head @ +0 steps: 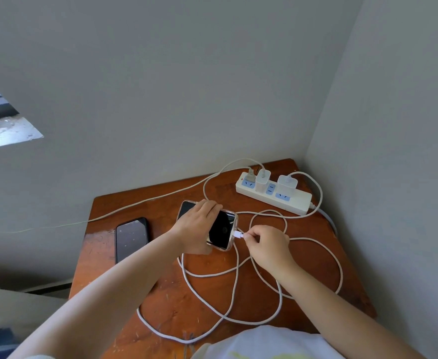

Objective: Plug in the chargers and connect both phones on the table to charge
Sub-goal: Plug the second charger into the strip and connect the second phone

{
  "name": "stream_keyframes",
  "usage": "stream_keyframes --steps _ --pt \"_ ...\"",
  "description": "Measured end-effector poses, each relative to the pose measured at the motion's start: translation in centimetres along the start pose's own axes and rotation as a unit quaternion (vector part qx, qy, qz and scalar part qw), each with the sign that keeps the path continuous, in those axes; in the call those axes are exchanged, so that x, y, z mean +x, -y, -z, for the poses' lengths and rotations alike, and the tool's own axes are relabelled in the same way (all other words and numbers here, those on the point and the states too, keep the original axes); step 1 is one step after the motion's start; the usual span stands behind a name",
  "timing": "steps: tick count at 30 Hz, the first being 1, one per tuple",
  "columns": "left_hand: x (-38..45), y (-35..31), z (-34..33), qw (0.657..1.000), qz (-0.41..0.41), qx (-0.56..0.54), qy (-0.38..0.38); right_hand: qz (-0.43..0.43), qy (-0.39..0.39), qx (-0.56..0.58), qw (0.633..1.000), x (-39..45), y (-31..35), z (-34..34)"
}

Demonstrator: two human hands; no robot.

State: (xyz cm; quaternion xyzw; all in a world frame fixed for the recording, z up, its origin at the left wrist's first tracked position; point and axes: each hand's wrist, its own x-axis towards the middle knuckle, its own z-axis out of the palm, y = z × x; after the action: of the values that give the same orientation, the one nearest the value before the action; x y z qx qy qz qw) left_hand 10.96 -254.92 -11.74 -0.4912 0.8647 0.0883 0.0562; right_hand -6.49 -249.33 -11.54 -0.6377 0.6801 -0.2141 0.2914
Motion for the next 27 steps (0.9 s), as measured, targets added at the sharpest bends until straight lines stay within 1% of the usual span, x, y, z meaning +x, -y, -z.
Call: stream_keyframes --steps 3,5,7,11,15,18,20,25,27 --pt "0.0 0.0 0.3 1.0 0.014 -0.007 0.0 0.012 -0.016 -0.006 1.0 0.2 0.5 0.2" --pt "0.1 0.0 0.5 1.0 0.022 -0.001 0.004 0.059 -0.031 -0.065 0.996 0.2 0.8 0.3" --pt "0.3 0.0 0.7 1.0 0.02 0.008 0.012 0.118 -0.033 -0.14 0.983 0.2 0.8 0.4" --pt "0.4 -0.2 1.0 0.999 0.014 0.021 0.033 0.197 0.011 -0.233 0.952 0.8 0.7 0.8" --pt "0.5 -0.4 1.2 0.998 0.01 0.043 0.05 0.244 0.025 -0.264 0.933 1.2 0.8 1.0" --pt "0.8 -0.6 1.5 0.997 0.006 0.057 0.053 0.251 0.035 -0.28 0.926 1.7 0.8 1.4" --pt "0.8 -0.7 1.6 0.998 0.013 0.046 0.051 0.245 0.028 -0.278 0.928 1.8 0.8 1.6" --pt "0.9 -0.7 1.3 0.999 0.044 0.008 0.024 0.216 -0.04 -0.24 0.946 1.0 1.4 1.6" --pt "0.9 -0.7 1.2 0.999 0.041 0.01 0.02 0.216 -0.046 -0.235 0.946 0.8 1.6 1.6"
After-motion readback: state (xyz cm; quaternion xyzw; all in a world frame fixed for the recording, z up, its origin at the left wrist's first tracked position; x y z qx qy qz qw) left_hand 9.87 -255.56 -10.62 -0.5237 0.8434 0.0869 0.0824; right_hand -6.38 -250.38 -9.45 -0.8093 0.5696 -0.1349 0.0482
